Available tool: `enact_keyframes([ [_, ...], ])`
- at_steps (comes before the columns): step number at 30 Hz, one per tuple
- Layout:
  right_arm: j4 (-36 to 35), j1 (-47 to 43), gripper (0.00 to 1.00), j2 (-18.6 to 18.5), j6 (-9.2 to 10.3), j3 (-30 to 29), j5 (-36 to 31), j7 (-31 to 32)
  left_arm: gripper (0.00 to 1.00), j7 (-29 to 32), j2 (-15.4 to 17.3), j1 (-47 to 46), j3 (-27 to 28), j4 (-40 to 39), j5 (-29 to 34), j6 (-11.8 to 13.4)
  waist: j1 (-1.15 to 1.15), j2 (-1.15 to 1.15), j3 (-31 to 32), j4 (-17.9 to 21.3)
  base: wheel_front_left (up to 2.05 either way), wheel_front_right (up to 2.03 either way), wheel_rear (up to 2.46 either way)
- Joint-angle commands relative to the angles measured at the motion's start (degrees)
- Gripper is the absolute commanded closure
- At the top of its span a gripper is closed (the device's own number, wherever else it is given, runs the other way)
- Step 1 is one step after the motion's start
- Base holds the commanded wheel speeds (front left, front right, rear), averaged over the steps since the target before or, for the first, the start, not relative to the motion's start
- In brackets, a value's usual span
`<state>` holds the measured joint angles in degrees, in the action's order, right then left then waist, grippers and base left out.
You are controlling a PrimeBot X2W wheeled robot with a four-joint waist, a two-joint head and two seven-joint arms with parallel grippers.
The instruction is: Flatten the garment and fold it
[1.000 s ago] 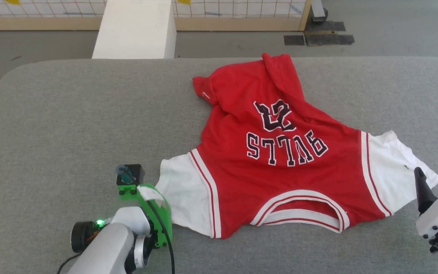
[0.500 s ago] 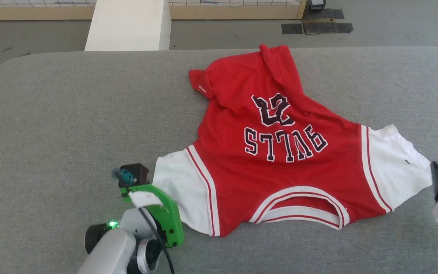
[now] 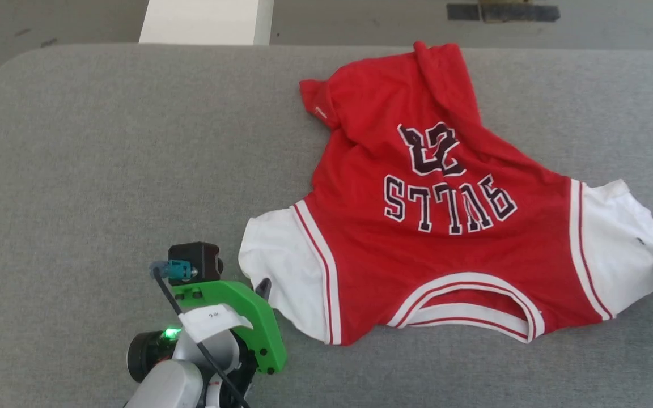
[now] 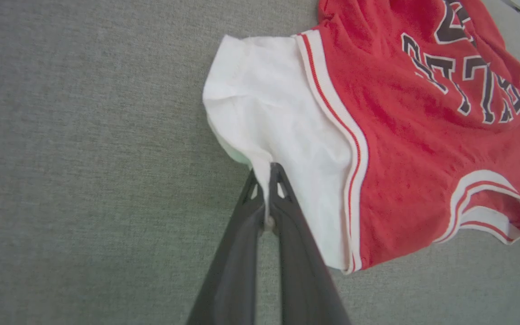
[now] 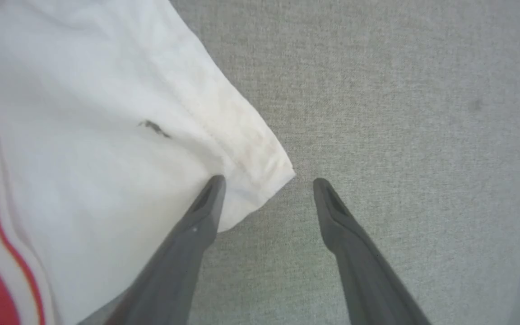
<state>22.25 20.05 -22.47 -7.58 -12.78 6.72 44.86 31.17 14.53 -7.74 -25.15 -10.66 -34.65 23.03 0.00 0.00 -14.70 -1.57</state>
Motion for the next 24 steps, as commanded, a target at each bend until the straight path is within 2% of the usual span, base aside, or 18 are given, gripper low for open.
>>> enact_keyframes([
  [1,1.0,0.8,0.00,-0.5,0.09,0.8,-0.1,0.5,1.00,0.0,0.2,0.7,-0.1,-0.4,0.4,0.4,0.00,0.00,-1.5,-1.0,0.00,0.00,0.00],
  [8,4.1,0.6,0.00,-0.9,0.09,5.5,2.3,1.5,1.00,-0.2,0.1,1.1,-0.4,-0.8,0.5,0.7,0.00,0.00,-2.5,-1.1,0.00,0.00,0.00],
  [9,4.3,0.6,0.25,-0.9,0.09,6.1,2.7,1.5,1.00,-0.2,0.1,1.2,-0.4,-0.7,0.4,0.7,0.00,0.00,-2.5,-1.1,0.00,0.00,0.00],
  [10,4.3,0.7,0.87,-0.9,0.09,6.5,3.3,1.0,1.00,-0.4,0.1,1.2,-0.3,-0.7,0.3,0.7,0.00,0.00,-2.4,-1.0,0.00,0.00,0.00],
  [11,4.1,0.9,1.00,-1.0,0.09,6.8,3.9,0.3,1.00,-0.6,0.0,1.3,-0.3,-0.7,0.3,0.6,0.00,0.00,-2.3,-0.9,0.00,0.00,0.00],
  [19,0.8,3.4,1.00,-0.2,0.09,5.2,9.8,-7.7,1.00,-4.1,-0.7,0.4,2.3,-2.3,-1.7,-0.9,0.00,0.00,1.5,0.2,0.00,0.00,0.00],
  [24,-4.4,6.5,1.00,2.1,0.09,4.0,17.8,-9.5,1.00,-7.1,-0.9,-3.7,6.6,-4.3,-4.9,-3.9,0.00,0.00,5.5,1.3,0.00,0.00,0.00],
])
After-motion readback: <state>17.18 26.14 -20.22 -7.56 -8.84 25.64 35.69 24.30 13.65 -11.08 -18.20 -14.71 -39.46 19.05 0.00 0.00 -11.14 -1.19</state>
